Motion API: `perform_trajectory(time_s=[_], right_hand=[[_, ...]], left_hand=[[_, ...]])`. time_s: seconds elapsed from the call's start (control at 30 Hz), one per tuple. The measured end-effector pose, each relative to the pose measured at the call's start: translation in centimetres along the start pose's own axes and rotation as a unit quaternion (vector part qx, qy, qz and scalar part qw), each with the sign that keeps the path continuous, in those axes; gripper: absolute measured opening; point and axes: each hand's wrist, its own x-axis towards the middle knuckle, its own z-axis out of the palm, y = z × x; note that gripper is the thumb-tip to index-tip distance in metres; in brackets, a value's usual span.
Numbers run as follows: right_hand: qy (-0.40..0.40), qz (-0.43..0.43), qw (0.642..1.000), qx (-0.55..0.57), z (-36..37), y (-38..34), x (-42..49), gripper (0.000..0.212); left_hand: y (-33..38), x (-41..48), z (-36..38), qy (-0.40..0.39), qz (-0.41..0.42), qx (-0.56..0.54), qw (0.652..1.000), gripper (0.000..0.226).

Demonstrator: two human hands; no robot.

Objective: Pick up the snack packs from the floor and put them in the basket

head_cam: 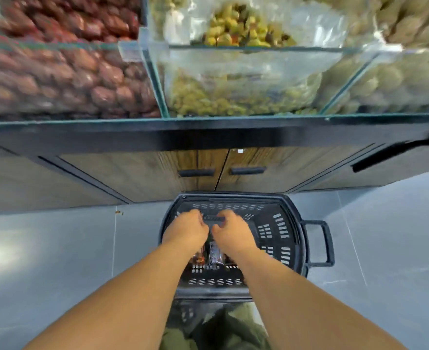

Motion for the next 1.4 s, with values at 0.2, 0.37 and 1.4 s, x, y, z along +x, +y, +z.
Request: perform_trajectory(time_s=[0.2,0.37,1.4], right_hand=[[0.068,-0.049,0.996,0.033,-5.1,-4.6,-9.8,0.037],[0.105,-0.063,0.992,0.021,-6.0,-5.5,-16.9,0.037],[-0.184,-0.386,0.867,-0.255,6.7,-16.3,-29.6,0.041]], left_hand=[[-0.1,-9.9,-5.9,0.073,-0.061,-0.134,0.986,0.013],[-1.9,-17.2,-8.3,0.109,-0.074,-0.227,0.965,0.012],[-15.9,-37.6,-4.6,0.344,-0.346,-0.387,0.782,0.019]])
